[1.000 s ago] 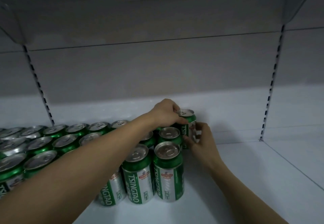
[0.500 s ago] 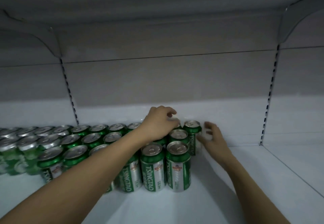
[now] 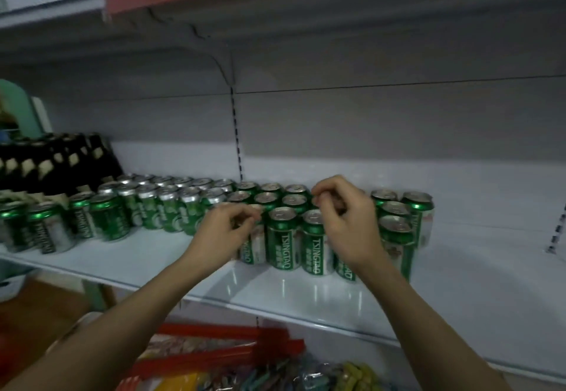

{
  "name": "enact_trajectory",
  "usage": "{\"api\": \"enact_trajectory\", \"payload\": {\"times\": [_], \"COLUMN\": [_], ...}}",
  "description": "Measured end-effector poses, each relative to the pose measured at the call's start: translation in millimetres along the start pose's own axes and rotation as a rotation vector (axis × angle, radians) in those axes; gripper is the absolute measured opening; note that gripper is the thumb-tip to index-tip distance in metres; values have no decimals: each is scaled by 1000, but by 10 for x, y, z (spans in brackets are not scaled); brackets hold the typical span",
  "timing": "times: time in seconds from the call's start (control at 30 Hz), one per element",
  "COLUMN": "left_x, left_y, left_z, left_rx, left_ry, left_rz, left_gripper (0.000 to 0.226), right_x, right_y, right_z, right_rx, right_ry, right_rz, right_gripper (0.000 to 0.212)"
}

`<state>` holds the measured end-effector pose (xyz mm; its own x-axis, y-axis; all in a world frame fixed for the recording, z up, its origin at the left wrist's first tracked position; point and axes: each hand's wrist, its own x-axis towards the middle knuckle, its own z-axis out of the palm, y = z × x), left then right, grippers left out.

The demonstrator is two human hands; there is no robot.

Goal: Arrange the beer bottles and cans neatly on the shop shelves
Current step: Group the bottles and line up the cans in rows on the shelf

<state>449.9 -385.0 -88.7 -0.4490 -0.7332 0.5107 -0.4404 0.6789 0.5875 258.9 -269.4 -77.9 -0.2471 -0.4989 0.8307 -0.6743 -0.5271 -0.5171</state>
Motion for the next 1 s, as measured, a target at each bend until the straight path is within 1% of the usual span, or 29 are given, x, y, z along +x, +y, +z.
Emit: {"api": "enact_trajectory", "payload": {"times": [0.1,0.2,0.3,0.43,0.5,0.6,0.67,0.73,0.8,0.83,0.9,1.0], "left_x": [-146,-293,-357,-367,-343,-249,-169,-94,-24,4,49,93], "left_y": [-357,-789,-1281,-1979,-2273,-2616,-2748,-2840,-2910,-2942,-3010,-3110], "left_z": [-194,-427,-696,-1009,-1134,-1291,-1374,-1431,-1461,-1465,-1449,-1434], "left_rx": [73,111,164,286,296,272,257,194,91,34,-48,1], "left_ry": [10,53,51,24,44,120,209,342,463,487,459,347], "left_rz": [-75,-165,-255,-339,-365,-397,-406,-427,-462,-482,-523,-536], "left_gripper": [15,15,16,19,21,22,17,15,24,31,46,65], "right_x": [-124,-249,-282,-284,-274,-205,-153,-121,-88,-72,-42,5], "right_y": [-66,-92,-86,-50,-37,-57,-80,-96,-99,-101,-91,-17], "right_z": [634,1298,1954,2839,3237,3727,3972,4177,4365,4448,4590,4724], "right_rx": [6,16,18,-92,-130,-108,-57,0,50,67,117,197], "right_ry": [-287,-570,-715,-842,-864,-803,-730,-656,-598,-578,-557,-588], "right_rz": [21,70,145,177,192,266,341,406,442,451,469,488], "right_gripper": [14,11,12,21,25,26,25,25,26,28,32,44]}}
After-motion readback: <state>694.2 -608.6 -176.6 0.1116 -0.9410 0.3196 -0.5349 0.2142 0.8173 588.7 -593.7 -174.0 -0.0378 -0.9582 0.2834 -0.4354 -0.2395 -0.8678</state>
